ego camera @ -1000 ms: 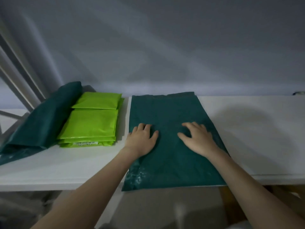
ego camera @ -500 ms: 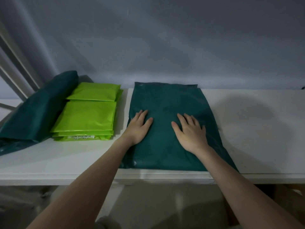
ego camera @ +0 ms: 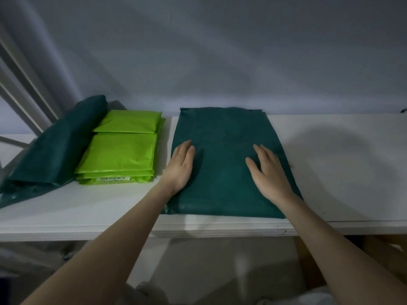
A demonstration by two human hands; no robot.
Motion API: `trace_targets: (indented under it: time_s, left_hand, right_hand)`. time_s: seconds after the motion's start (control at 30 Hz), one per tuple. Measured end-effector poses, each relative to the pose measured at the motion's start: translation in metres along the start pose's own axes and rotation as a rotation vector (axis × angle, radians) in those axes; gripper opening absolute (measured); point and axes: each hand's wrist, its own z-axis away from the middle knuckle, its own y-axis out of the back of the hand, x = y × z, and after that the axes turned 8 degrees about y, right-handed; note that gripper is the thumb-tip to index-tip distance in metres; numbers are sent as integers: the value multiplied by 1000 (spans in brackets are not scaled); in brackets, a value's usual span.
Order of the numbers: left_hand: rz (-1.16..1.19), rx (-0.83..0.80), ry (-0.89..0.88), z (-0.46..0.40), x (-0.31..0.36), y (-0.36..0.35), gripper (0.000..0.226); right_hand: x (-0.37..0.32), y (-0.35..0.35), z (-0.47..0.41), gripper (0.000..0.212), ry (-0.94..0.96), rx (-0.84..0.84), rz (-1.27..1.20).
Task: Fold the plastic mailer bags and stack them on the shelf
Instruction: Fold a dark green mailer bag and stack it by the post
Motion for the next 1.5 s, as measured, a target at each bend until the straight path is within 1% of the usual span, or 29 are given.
trace_targets:
  time_s: [0.1, 0.17, 0.23, 0.4, 0.57, 0.63, 0.73, 0.8, 0.9, 1.03, 1.13, 1.2, 1.27, 1.37, 1.4, 1.47, 1.5]
  left_hand:
    - [-75, -91, 37, 11, -9, -4, 53]
    - [-132, -82, 42, 15, -17, -6, 57]
    - [-162, -47, 43, 16, -23, -7, 58]
    - [-242, 12, 4, 20, -27, -9, 61]
    - [-286, 16, 10, 21, -25, -9, 68]
    - [-262, 0, 37, 20, -22, -6, 72]
    - [-167, -53, 114, 17, -10, -1, 78]
    - [-118, -20, 133, 11, 1, 1, 73]
    - [-127, 59, 123, -3, 14, 4, 61]
    - [-174, 111, 152, -32, 18, 12, 50]
    - [-213, 124, 188, -53, 15, 16, 46]
    - [-231, 132, 210, -62, 10, 17, 43]
    - [-247, 160, 212, -71, 5, 15, 40]
    - [-183, 240, 217, -79, 2, 13, 37]
    - [-154, 272, 221, -82, 2, 12, 36]
    - [-128, 335, 203, -86, 3, 12, 34]
    - [-134, 362, 178, -87, 3, 13, 32]
  right_hand:
    - [9, 5, 6, 58, -54, -67, -39]
    - [17, 6, 11, 60, -92, -158, -67]
    - [23, 5, 14, 61, -104, -207, -62]
    - [23, 3, 13, 61, -115, -236, -6]
    - [22, 4, 13, 61, -120, -245, -24]
    - [20, 8, 12, 62, -120, -233, -42]
    - [19, 18, 8, 62, -141, -238, -112]
    - [17, 22, 4, 57, -174, -203, -173]
    - [19, 26, -10, 48, -177, -32, -90]
    - [24, 31, -34, 52, -312, 79, -158]
    - [30, 28, -49, 48, -421, 158, -273]
    - [34, 26, -58, 45, -456, 199, -318]
    - [39, 25, -66, 48, -467, 238, -323]
    - [42, 24, -76, 53, -504, 295, -325]
    - [43, 24, -79, 48, -515, 313, -334]
    - [47, 23, -86, 25, -527, 352, -373]
    - [47, 23, -89, 22, -532, 368, -391]
